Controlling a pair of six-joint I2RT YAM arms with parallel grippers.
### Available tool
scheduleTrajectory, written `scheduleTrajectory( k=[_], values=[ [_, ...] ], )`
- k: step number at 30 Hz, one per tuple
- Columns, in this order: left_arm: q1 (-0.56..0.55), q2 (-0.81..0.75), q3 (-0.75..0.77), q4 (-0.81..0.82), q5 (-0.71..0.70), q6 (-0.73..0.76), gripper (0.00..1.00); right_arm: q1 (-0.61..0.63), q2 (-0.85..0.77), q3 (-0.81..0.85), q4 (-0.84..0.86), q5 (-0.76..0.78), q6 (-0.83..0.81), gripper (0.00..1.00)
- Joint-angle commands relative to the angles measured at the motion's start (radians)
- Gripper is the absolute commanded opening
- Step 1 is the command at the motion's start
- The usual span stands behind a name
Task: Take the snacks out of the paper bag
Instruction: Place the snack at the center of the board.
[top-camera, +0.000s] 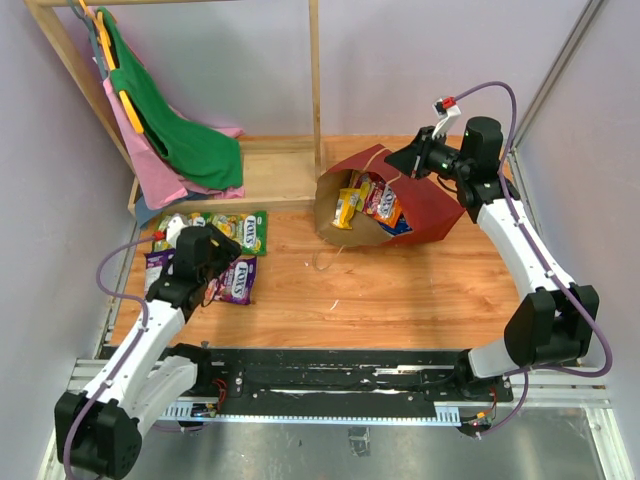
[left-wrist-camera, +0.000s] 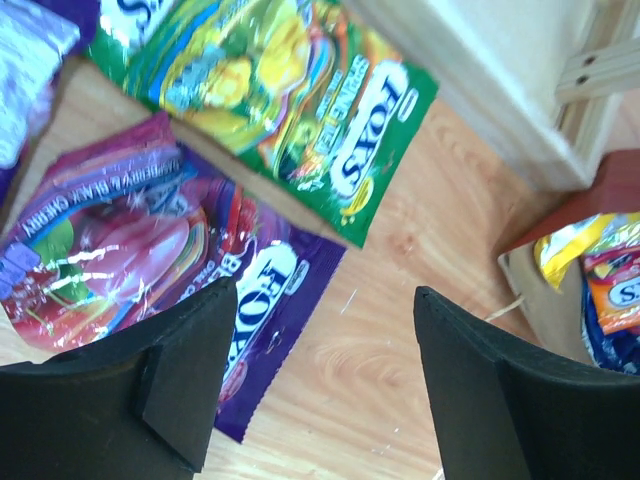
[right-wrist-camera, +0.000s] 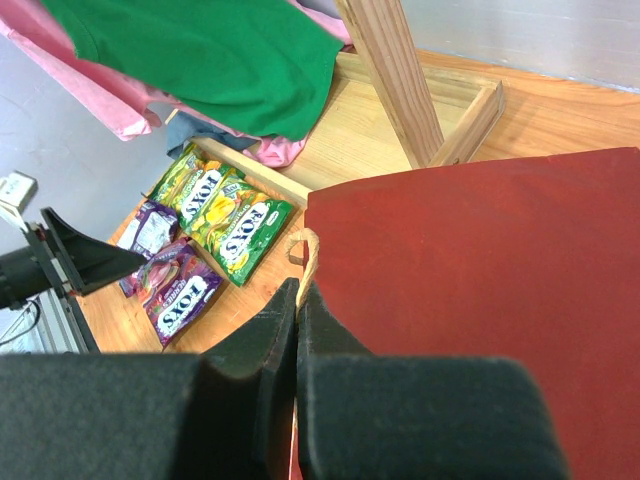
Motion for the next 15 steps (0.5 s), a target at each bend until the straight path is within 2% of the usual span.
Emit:
scheduleTrajectory(
  k=[1,5,11,15],
  values=[
    [0.001,-0.003,0.072,-0.039,-0.104,0.083,0.77,-0.008,-0.012,-0.002,0.029,-0.022,0.004,0.01],
    [0.003,0.046,0.085,0.002,-0.042,0.124,0.77,-0.008,-0.014,-0.002,0.027,-0.023,0.004,0.01],
    [0.003,0.200,0.096,0.146,0.269,0.218,0.77,-0.008,-0.010,-0.002,0.028,-0.021,0.004,0.01],
    [0.004,0.293,0.106,0.155,0.214,0.209,0.80,-0.007,-0.008,-0.003,0.028,-0.023,0.004,0.01]
  ],
)
